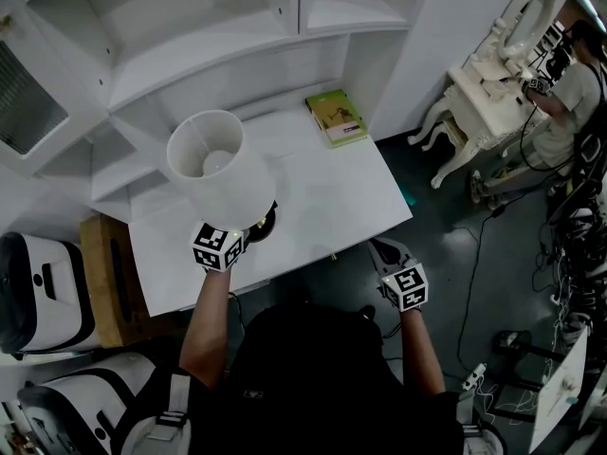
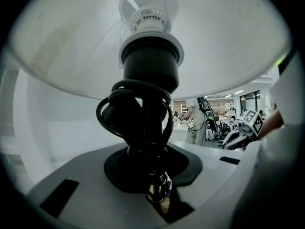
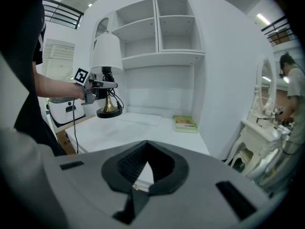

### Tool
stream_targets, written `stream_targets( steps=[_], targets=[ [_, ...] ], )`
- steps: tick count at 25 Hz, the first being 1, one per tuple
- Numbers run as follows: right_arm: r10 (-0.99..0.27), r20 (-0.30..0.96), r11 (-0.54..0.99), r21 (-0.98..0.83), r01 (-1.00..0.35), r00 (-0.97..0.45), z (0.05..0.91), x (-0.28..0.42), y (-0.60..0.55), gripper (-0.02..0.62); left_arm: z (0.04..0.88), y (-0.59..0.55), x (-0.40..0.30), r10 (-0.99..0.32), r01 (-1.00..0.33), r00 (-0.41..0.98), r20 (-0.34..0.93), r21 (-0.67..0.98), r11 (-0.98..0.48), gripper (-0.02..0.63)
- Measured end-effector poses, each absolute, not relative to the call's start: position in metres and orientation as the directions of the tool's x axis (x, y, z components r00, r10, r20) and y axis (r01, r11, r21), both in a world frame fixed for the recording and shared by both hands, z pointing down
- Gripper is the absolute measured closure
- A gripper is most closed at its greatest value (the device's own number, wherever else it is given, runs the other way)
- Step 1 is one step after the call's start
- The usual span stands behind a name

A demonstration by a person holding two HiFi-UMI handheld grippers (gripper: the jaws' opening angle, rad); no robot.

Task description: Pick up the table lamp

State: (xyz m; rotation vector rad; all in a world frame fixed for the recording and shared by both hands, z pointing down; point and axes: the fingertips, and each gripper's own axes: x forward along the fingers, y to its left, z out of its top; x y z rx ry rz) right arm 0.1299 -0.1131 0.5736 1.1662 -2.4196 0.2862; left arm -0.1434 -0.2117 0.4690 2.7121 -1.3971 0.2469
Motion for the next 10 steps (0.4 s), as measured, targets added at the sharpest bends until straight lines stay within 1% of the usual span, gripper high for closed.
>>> stream_targets(
  steps=[10],
  targets=[
    [-0.692,0.471,0.616,-0.008,-0.787,-0.547,0.5751,0.1364,-0.1129,0.589,0.4665,-0.2179,-0.1364,-0.794,-0.806,0.580,0.181,-0.014,-0.592,0.521]
  ],
)
